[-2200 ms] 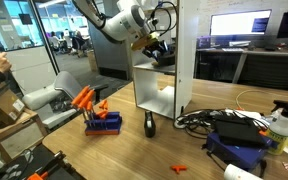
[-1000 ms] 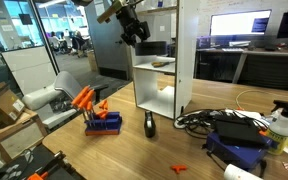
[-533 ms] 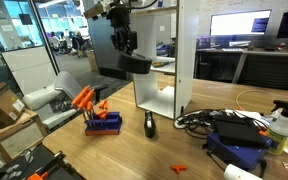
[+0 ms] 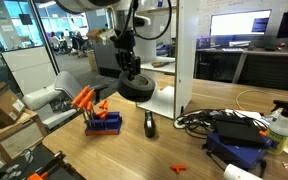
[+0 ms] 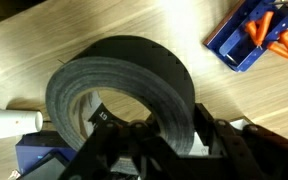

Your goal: Remove the masking tape from the shelve and put it on the table

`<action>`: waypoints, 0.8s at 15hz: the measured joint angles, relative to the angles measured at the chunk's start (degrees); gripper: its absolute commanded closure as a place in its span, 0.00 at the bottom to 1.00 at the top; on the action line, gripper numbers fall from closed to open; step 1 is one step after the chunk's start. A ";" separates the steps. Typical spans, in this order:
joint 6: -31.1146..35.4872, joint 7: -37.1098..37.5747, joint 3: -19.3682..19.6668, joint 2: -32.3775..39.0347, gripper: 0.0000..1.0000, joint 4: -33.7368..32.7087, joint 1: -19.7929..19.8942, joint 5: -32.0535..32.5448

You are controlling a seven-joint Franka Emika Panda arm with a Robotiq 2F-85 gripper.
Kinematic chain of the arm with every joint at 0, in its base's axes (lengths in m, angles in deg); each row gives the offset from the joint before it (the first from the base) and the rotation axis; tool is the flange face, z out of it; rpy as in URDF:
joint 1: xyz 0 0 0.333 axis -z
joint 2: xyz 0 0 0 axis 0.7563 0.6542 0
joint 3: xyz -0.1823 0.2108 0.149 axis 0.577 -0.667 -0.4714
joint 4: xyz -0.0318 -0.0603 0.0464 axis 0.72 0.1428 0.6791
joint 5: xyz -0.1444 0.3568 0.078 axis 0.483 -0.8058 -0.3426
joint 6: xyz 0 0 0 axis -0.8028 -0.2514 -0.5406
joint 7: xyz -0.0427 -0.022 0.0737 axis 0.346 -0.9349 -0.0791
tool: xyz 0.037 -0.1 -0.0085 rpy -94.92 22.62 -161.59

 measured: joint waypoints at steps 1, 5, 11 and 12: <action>2.59 -0.64 0.18 -0.01 0.89 1.96 0.56 0.00; 12.62 -2.31 0.59 0.32 0.89 10.09 1.71 0.00; 27.40 -2.45 0.71 5.53 0.89 18.87 1.94 -0.16; 29.59 -2.45 0.74 6.96 0.89 19.46 1.98 -0.18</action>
